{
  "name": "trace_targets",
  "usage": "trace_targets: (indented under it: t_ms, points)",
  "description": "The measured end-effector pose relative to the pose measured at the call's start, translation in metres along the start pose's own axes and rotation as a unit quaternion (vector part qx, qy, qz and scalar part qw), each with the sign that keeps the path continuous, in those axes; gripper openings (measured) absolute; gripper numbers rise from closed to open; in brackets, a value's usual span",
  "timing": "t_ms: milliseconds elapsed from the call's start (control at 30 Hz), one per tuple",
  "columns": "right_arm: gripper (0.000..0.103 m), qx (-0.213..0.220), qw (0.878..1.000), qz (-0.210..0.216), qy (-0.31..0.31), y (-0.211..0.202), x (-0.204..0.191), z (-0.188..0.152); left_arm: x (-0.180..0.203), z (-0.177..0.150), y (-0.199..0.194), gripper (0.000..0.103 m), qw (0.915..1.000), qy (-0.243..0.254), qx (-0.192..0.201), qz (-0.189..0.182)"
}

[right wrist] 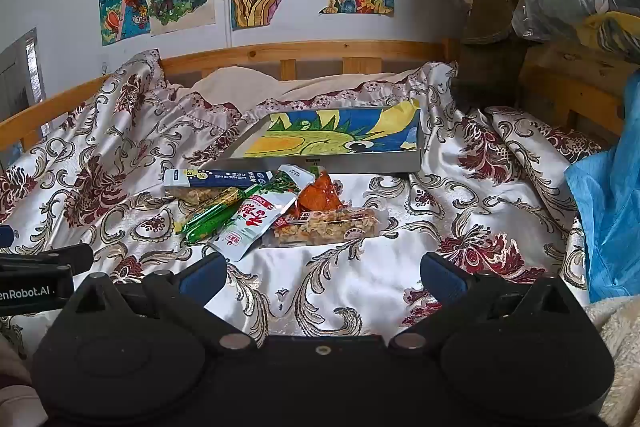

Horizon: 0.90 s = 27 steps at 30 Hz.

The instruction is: Organize snacks

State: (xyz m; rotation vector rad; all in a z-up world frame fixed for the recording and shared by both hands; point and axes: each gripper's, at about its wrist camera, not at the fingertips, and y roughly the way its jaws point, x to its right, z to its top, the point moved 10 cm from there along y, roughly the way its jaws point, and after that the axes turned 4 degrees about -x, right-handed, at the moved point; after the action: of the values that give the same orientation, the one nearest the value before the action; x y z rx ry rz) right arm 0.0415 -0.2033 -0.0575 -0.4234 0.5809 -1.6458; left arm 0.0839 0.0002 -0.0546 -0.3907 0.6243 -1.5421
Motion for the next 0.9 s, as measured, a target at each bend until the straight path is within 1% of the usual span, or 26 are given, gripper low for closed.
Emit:
trace_targets:
  t_ms: [900]
  points:
    - [0.102, -0.001, 1.000, 0.001, -0.001, -0.0005, -0.0010, -0.0004, -0.0010, -0.0019, 0.0015, 0.103, 1.0000, -0.001, -0.004, 0.002]
